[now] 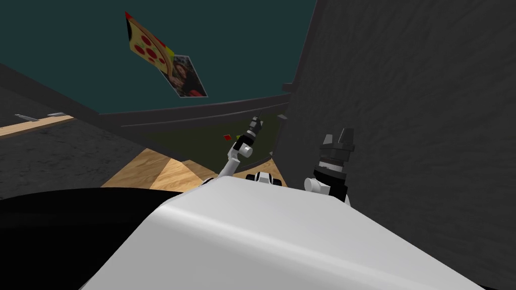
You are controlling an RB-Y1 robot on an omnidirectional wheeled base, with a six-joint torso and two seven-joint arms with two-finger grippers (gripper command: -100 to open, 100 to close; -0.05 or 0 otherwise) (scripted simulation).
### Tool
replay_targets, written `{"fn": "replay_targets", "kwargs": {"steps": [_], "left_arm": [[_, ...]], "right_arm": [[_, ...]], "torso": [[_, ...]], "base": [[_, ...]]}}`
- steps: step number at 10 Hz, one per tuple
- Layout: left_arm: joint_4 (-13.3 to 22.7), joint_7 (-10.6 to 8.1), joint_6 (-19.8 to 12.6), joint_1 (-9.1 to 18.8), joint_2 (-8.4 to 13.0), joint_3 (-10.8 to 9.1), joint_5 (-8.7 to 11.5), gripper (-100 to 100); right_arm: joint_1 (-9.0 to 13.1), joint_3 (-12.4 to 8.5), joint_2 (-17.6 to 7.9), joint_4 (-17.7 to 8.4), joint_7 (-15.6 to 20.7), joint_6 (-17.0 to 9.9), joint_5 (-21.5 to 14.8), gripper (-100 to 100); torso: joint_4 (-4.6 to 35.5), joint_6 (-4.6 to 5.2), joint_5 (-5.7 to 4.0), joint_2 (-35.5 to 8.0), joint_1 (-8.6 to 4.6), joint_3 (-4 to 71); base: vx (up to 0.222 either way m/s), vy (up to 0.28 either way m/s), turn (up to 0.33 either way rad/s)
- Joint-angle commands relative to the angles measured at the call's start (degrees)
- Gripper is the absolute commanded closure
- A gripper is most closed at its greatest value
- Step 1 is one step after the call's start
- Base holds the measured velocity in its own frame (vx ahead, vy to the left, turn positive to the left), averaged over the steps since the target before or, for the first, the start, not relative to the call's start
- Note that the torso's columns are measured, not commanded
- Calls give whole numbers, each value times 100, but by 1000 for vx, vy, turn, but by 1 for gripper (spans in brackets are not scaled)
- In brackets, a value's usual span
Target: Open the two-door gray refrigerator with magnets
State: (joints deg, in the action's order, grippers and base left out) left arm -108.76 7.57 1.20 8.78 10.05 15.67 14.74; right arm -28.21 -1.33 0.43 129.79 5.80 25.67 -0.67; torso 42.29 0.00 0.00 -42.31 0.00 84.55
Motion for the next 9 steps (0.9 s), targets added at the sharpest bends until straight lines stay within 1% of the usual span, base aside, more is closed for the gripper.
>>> {"fn": "replay_targets", "kwargs": {"steps": [1, 2, 3, 5, 6, 7, 8, 9], "left_arm": [[370, 26, -269, 432, -51, 193, 85, -100], [542, 35, -429, 629, -69, 307, 150, -100], [542, 35, -479, 714, -69, 307, 150, -100], [895, 52, -859, 1150, -105, 534, 278, -100], [895, 52, -899, 1205, -105, 534, 278, -100], [1074, 61, -1055, 1448, -123, 646, 342, -100], [1074, 61, -1107, 1448, -123, 646, 342, -100], [1253, 69, -1313, 1688, -142, 757, 404, -100]], "right_arm": [[0, 0, 0, 0, 0, 0, 0, 0], [0, 0, 0, 0, 0, 0, 0, 0], [0, 0, 0, 0, 0, 0, 0, 0], [0, 0, 0, 0, 0, 0, 0, 0], [0, 0, 0, 0, 0, 0, 0, 0], [0, 0, 0, 0, 0, 0, 0, 0], [0, 0, 0, 0, 0, 0, 0, 0], [0, 0, 0, 0, 0, 0, 0, 0]], "torso": [[0, 0, 0, -1, -2, -1], [-1, 0, 0, 2, -2, 1], [-2, 0, 0, 8, 2, 5], [0, 0, 0, 1, 0, 1], [-2, 0, 0, 5, 0, 3], [0, 0, 0, 1, 0, 1], [0, 1, -1, -1, -2, 0], [0, -1, 0, -3, -1, -2]], "base": [[24, 6, 43], [43, 12, 48], [31, 9, 18], [34, 10, 44], [33, 9, 20], [26, 9, 40], [20, 5, 15], [19, 5, 40]]}}
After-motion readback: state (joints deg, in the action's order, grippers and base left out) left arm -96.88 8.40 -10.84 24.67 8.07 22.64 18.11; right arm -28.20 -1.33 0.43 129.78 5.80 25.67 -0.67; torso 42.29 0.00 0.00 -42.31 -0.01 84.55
